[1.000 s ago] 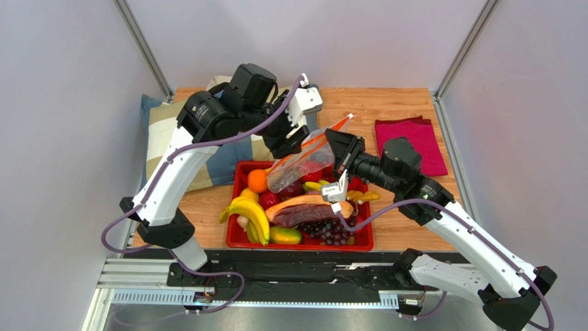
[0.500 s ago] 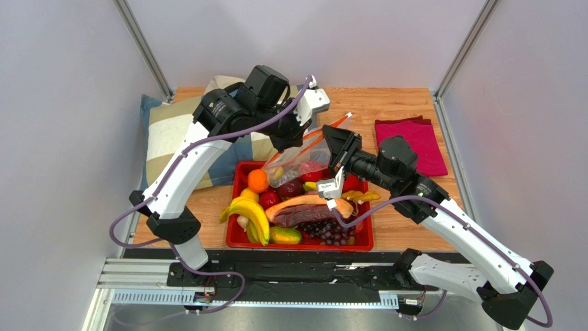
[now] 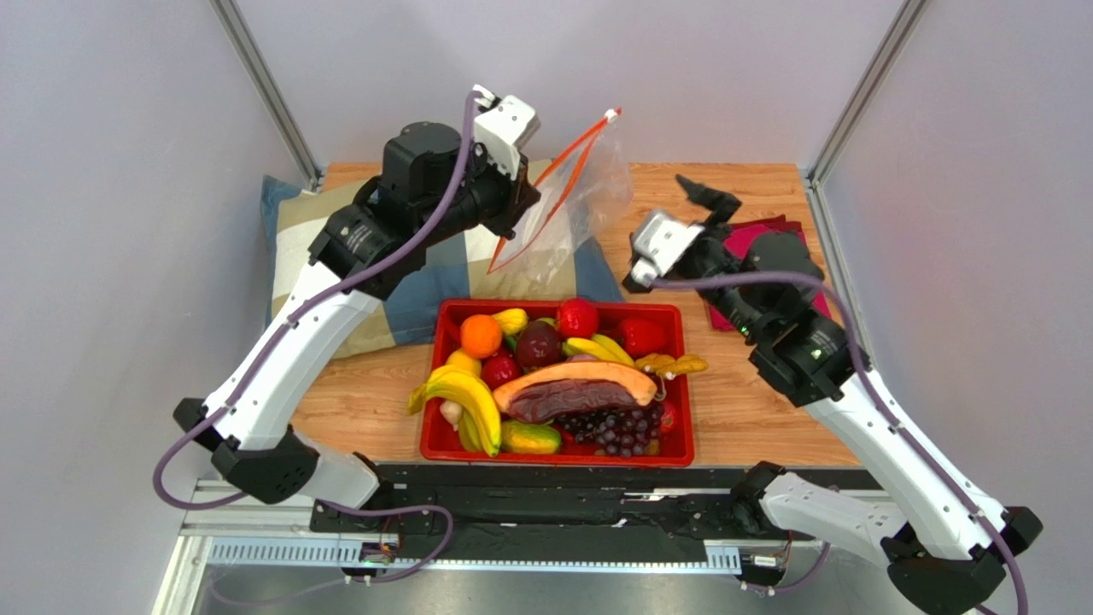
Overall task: Place the food in the zip-top bag and seal the zipper
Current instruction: Pick up the zipper food storage bag at the center of the board.
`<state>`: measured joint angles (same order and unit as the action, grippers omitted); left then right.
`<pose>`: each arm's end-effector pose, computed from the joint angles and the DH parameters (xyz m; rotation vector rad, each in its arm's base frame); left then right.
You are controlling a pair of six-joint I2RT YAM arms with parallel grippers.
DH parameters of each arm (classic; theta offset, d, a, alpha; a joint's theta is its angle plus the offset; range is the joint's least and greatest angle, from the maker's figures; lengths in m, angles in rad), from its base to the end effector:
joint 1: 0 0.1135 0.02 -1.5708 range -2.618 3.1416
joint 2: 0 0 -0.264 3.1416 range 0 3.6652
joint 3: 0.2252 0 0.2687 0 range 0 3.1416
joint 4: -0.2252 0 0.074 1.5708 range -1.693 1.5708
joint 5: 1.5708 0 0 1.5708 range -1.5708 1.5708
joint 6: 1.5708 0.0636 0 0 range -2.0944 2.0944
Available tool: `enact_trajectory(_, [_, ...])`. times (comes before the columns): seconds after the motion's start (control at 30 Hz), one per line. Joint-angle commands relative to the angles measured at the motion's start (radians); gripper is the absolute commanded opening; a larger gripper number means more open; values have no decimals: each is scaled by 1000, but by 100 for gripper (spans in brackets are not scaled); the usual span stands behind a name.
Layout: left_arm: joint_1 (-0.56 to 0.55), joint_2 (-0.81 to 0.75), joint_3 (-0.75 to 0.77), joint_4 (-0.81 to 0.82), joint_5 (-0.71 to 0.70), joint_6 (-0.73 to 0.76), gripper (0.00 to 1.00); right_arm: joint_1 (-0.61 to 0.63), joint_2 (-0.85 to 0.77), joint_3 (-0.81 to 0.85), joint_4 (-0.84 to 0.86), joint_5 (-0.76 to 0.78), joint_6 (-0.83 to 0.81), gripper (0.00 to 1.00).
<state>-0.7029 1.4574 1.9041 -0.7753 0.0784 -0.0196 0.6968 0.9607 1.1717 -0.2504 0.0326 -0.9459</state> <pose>0.2489 -0.2174 0.4987 0.7005 1.8075 -0.5612 0.1929 0.1587 0.4380 -1.1646 1.1183 -0.2189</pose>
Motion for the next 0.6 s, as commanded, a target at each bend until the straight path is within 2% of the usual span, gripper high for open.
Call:
enact_trajectory(0.0, [-6,-66,-111,436,-111,-94,0,-68,-4,111,-92,63,563,100])
enact_trajectory(0.03, [-4,-62,-123,458,-114,-108,0,-121,3,130,-128,-16,711,100])
enact_trajectory(0.1, [-4,-42,-135,514,-120,-123,0,-172,54,227,-183,-127,845,98])
enact_trajectory(0.13, [-6,-35,-145,534,-120,-140,0,-209,81,267,-244,-190,969,98])
enact_trajectory(0.2, [-9,-3,-143,570,-111,-151,0,-253,168,396,-298,-281,1085,100])
enact_trajectory(0.23, [-10,7,-132,577,-111,-161,0,-290,199,431,-334,-377,1126,100])
enact_trajectory(0.33, [-18,41,-128,607,-120,-178,0,-354,262,511,-294,-537,1280,100])
enact_trajectory(0.5, [-36,80,-140,637,-126,-192,0,-393,340,537,-228,-591,1476,100])
enact_trajectory(0.57, [-41,93,-146,643,-126,-197,0,-398,374,534,-199,-600,1509,99])
